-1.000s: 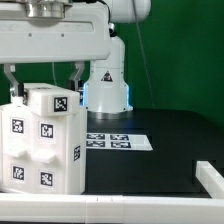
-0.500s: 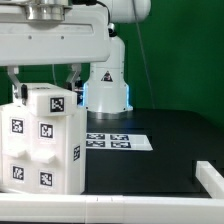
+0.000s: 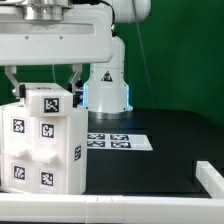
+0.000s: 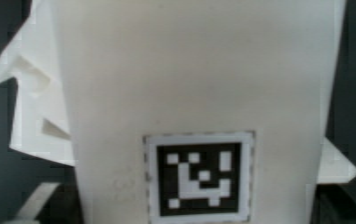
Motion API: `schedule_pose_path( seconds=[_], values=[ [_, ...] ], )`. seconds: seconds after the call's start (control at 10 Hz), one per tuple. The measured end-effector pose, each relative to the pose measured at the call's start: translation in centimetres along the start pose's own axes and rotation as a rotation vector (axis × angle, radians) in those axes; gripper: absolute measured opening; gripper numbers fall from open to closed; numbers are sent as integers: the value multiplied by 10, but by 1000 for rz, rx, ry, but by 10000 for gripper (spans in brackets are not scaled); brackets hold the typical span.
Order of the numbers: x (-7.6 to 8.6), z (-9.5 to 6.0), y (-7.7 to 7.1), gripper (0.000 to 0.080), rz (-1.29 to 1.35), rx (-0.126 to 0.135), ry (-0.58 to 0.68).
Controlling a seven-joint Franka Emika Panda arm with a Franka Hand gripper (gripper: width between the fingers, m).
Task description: Assemble cabinet
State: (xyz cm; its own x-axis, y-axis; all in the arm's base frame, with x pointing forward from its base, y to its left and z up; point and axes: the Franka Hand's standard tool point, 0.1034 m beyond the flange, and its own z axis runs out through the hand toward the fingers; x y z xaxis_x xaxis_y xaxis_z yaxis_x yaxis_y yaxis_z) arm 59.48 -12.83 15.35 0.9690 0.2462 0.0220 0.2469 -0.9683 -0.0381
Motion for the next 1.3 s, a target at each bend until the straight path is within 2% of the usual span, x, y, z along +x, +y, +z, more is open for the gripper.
schedule_pose_path(
  seconds=[0.8, 1.3],
  values=[
    [-2, 0, 5, 555, 626, 20, 9],
    [-1, 0, 4, 555, 890, 37, 11]
  ],
)
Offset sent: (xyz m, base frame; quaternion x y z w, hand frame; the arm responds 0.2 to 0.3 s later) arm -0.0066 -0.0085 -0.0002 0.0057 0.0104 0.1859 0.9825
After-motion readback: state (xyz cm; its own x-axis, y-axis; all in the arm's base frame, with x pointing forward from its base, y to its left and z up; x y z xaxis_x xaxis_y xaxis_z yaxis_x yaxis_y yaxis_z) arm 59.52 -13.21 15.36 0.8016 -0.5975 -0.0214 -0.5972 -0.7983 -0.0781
